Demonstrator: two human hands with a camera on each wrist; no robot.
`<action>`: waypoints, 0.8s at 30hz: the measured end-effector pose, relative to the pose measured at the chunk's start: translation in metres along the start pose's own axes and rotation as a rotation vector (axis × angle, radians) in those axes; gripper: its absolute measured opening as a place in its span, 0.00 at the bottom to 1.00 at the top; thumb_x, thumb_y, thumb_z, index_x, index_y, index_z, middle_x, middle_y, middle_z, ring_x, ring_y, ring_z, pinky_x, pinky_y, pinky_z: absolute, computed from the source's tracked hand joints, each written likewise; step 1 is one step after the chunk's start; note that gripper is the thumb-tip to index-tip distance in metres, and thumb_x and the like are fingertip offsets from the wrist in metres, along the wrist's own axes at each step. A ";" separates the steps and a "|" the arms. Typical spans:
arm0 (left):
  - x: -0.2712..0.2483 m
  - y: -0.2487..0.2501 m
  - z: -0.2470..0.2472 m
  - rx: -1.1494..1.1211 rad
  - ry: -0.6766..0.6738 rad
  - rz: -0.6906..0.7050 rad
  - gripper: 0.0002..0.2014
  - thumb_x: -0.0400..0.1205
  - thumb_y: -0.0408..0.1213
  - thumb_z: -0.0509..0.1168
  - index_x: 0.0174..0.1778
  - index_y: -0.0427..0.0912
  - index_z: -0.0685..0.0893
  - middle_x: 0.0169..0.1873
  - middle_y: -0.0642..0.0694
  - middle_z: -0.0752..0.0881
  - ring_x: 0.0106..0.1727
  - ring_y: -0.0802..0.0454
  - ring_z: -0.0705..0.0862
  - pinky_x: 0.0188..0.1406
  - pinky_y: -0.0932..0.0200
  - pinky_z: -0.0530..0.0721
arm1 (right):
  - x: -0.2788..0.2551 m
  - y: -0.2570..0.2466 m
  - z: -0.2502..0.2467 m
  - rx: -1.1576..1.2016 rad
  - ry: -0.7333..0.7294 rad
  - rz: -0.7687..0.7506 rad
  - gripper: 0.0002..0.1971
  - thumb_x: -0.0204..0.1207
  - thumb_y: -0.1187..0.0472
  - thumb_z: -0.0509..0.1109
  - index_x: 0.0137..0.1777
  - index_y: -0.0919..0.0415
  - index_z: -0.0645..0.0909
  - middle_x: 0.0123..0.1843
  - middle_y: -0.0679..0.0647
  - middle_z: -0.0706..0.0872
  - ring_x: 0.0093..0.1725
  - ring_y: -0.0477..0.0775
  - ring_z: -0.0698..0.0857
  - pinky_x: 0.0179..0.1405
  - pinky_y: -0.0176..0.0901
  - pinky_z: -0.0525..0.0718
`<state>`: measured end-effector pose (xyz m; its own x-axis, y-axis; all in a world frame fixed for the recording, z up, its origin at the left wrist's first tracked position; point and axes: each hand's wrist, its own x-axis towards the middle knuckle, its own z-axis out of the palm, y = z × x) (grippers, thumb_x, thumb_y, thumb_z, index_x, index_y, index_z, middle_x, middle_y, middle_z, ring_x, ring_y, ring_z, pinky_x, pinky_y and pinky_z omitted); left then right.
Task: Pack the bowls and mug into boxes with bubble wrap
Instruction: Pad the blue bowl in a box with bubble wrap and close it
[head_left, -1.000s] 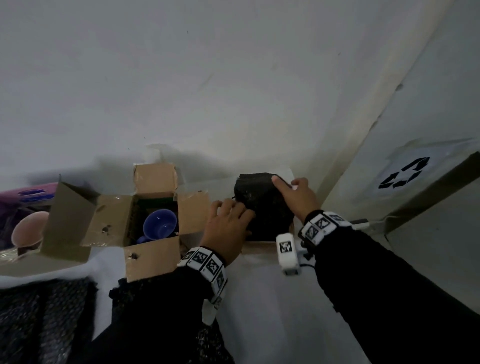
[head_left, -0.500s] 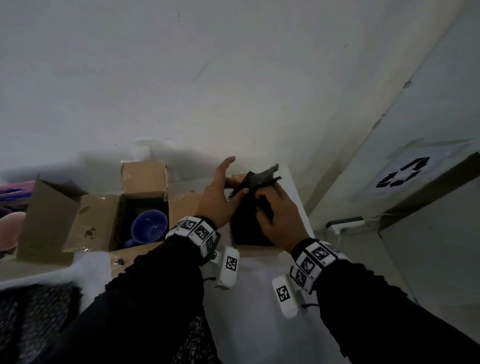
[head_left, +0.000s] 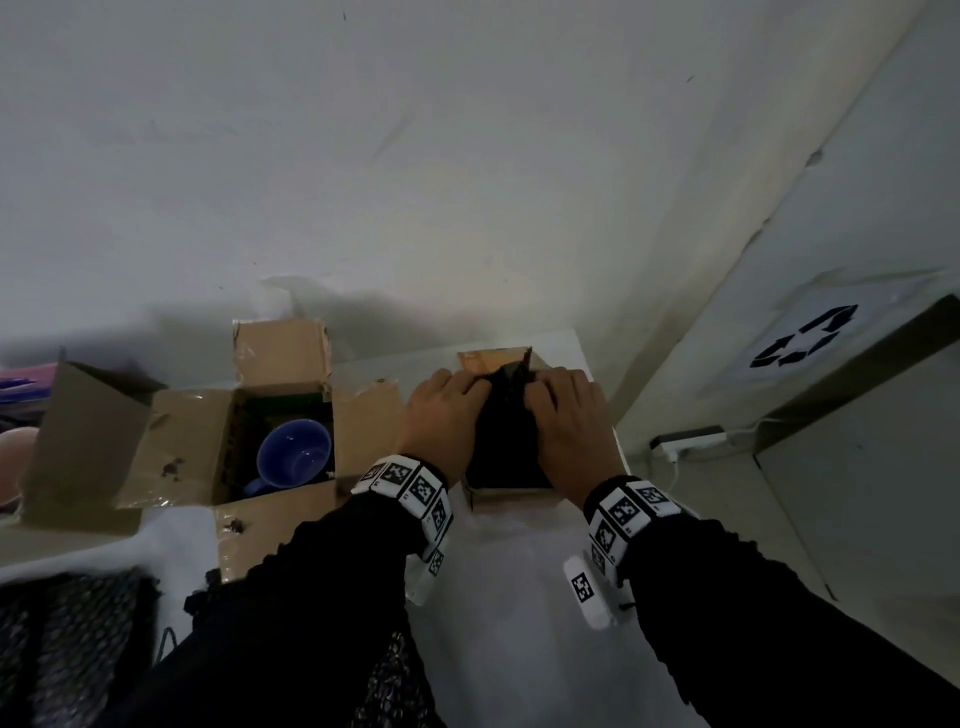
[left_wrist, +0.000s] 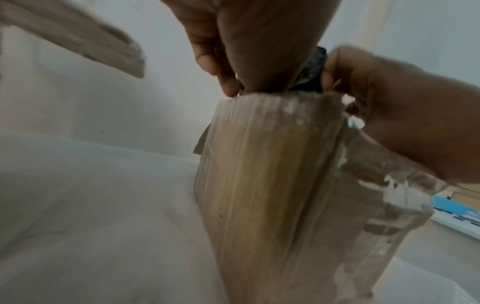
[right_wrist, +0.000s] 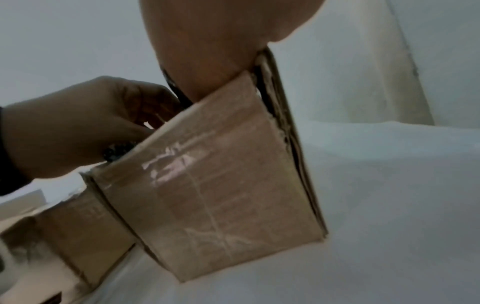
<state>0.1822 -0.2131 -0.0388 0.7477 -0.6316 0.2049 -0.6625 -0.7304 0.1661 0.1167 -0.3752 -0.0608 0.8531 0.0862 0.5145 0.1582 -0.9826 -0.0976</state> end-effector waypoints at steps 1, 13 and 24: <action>0.000 0.000 0.002 0.062 -0.019 0.011 0.11 0.63 0.32 0.75 0.39 0.44 0.85 0.38 0.45 0.84 0.40 0.40 0.80 0.35 0.51 0.76 | 0.000 0.000 0.000 0.042 0.024 -0.069 0.12 0.68 0.67 0.63 0.51 0.59 0.72 0.50 0.61 0.79 0.45 0.61 0.73 0.39 0.50 0.70; 0.001 0.003 -0.003 0.362 -0.272 0.000 0.17 0.79 0.49 0.55 0.44 0.48 0.88 0.45 0.53 0.86 0.63 0.40 0.71 0.63 0.39 0.60 | 0.018 -0.010 0.002 -0.246 -0.485 -0.015 0.18 0.68 0.61 0.49 0.40 0.59 0.82 0.24 0.52 0.83 0.30 0.59 0.82 0.53 0.53 0.64; -0.004 -0.002 0.008 0.311 -0.295 -0.058 0.21 0.82 0.56 0.53 0.52 0.51 0.88 0.62 0.51 0.77 0.70 0.41 0.64 0.69 0.32 0.46 | 0.040 0.009 0.009 0.113 -0.227 -0.035 0.10 0.69 0.64 0.70 0.50 0.61 0.76 0.48 0.61 0.82 0.42 0.62 0.80 0.37 0.51 0.75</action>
<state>0.1814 -0.2110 -0.0475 0.7937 -0.6018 -0.0881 -0.6081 -0.7817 -0.1382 0.1570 -0.3793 -0.0490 0.9340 0.1673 0.3157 0.2332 -0.9549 -0.1840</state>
